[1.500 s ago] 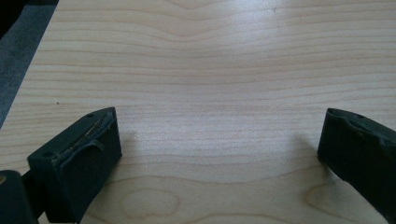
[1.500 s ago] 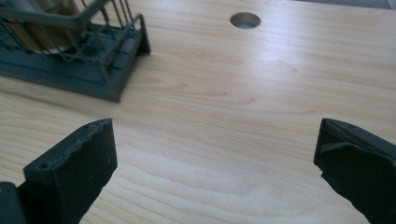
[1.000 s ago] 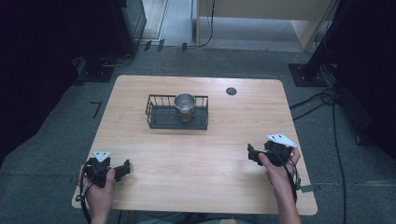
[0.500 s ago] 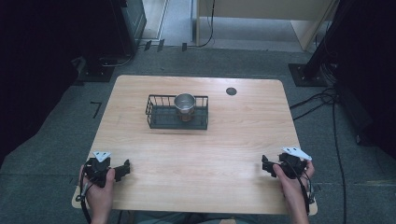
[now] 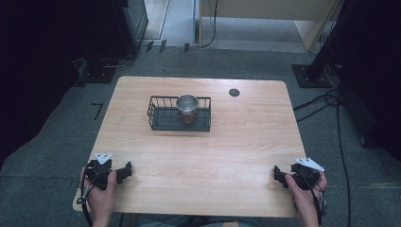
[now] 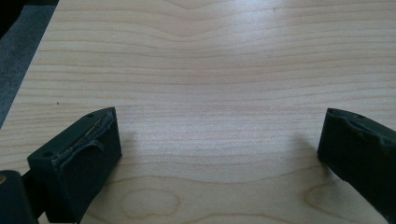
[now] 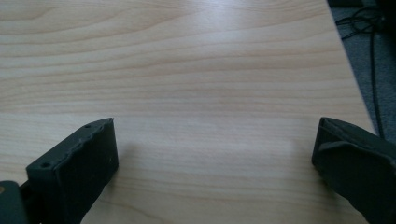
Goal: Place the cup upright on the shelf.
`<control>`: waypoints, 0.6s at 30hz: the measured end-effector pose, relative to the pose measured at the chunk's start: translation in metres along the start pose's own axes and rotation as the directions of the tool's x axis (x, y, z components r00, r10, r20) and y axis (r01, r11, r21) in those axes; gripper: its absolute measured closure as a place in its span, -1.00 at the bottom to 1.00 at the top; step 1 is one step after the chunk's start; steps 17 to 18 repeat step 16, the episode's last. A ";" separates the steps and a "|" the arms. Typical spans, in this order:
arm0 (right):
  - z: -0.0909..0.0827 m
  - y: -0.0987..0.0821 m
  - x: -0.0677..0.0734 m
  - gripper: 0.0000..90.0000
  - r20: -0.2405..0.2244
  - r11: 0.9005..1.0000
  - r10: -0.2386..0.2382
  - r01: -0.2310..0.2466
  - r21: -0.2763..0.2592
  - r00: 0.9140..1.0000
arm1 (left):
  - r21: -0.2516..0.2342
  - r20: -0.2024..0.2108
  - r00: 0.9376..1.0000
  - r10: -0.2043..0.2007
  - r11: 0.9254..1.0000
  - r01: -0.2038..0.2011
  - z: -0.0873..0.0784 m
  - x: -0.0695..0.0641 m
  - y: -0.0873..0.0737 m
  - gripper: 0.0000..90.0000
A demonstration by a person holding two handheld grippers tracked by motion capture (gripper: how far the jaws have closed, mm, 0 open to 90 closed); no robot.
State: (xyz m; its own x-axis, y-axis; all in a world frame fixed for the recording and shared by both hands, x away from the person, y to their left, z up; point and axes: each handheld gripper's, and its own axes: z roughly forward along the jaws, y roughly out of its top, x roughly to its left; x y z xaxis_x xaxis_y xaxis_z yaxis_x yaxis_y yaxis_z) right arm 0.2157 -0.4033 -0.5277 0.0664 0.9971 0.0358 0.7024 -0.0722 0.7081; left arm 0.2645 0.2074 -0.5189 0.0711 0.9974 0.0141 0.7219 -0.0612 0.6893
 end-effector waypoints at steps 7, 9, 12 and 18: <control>-0.005 -0.006 -0.012 -1.00 -0.002 1.000 -0.014 0.014 -0.008 1.000 | 0.000 0.000 1.000 0.000 1.000 0.000 0.000 0.000 0.000 -1.00; -0.006 -0.007 -0.014 -1.00 -0.016 0.999 -0.032 0.032 -0.010 0.999 | 0.000 0.000 1.000 0.001 1.000 -0.001 0.000 0.000 0.000 -1.00; -0.006 -0.007 -0.014 -1.00 -0.018 1.000 -0.029 0.029 -0.007 0.999 | -0.001 0.000 1.000 0.000 1.000 0.000 0.000 0.000 0.000 -1.00; -0.006 -0.007 -0.014 -1.00 -0.019 1.000 -0.029 0.029 -0.007 0.999 | 0.000 0.000 1.000 0.000 1.000 0.000 0.000 0.000 0.000 -1.00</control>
